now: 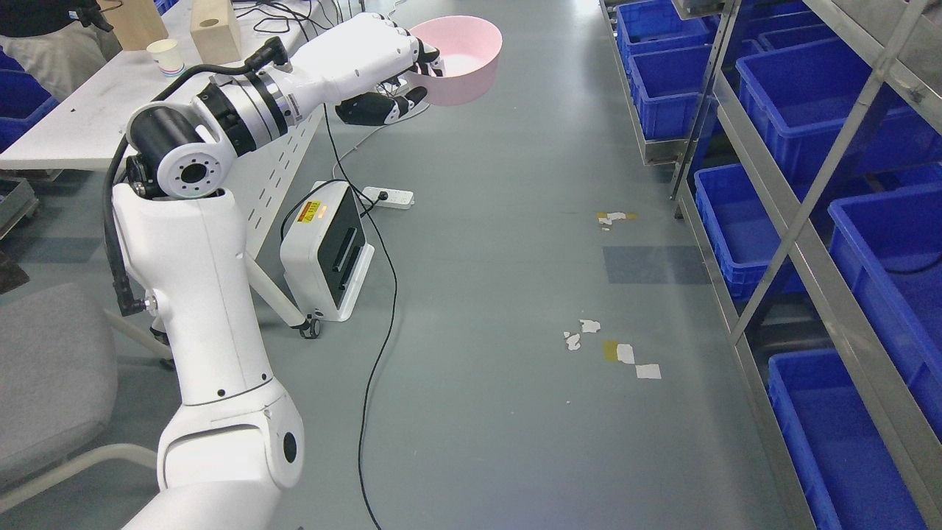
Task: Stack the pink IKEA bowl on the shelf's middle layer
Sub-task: 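Hold the pink bowl raised in the left hand while driving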
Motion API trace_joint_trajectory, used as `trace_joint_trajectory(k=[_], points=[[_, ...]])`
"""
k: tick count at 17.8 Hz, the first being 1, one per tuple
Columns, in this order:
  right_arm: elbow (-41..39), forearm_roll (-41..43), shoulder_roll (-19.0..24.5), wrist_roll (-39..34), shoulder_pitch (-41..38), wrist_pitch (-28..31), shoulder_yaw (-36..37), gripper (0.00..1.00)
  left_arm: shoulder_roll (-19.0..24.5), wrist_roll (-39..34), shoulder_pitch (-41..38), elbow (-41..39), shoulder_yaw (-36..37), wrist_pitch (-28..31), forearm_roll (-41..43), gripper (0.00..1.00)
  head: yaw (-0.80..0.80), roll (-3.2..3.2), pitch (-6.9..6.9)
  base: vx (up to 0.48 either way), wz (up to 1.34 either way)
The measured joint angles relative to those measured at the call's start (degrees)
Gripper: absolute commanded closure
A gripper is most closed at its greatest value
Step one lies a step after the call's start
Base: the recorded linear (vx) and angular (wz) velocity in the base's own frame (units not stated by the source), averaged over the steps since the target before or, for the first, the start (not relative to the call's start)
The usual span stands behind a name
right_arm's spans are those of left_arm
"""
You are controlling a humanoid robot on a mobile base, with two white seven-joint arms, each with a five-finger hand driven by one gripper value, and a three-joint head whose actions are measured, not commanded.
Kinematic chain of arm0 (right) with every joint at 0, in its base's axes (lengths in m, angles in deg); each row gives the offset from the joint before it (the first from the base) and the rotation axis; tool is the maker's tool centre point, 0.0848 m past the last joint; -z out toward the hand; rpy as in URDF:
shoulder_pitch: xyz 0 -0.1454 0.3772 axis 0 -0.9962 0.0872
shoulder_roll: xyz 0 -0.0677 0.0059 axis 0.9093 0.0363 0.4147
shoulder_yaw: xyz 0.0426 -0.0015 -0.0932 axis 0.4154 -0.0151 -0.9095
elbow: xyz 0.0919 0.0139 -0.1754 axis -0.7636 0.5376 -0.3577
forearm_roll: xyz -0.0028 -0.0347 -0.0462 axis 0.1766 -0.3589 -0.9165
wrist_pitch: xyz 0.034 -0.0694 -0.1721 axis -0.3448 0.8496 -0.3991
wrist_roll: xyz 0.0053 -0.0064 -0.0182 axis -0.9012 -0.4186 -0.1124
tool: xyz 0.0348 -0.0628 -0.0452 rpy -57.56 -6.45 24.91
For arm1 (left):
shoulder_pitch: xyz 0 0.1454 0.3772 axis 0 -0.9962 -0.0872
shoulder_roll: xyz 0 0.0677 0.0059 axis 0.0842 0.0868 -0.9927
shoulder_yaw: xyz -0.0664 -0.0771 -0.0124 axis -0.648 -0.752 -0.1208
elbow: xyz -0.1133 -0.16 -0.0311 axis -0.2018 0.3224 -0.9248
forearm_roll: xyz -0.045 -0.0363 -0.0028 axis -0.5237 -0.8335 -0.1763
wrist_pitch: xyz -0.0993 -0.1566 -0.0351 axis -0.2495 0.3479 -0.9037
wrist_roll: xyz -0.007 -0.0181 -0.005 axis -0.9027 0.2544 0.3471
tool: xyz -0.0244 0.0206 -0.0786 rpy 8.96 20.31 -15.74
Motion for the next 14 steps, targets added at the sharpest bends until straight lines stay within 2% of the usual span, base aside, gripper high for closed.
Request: trace_joint_trajectory(k=[14], points=[[0.0,0.0,0.0,0.0,0.0,0.0,0.0,0.0,0.0,-0.6,0.3,-1.9,1.2,0.0,-1.4,0.99,0.0,0.0,0.0,0.378,0.05]])
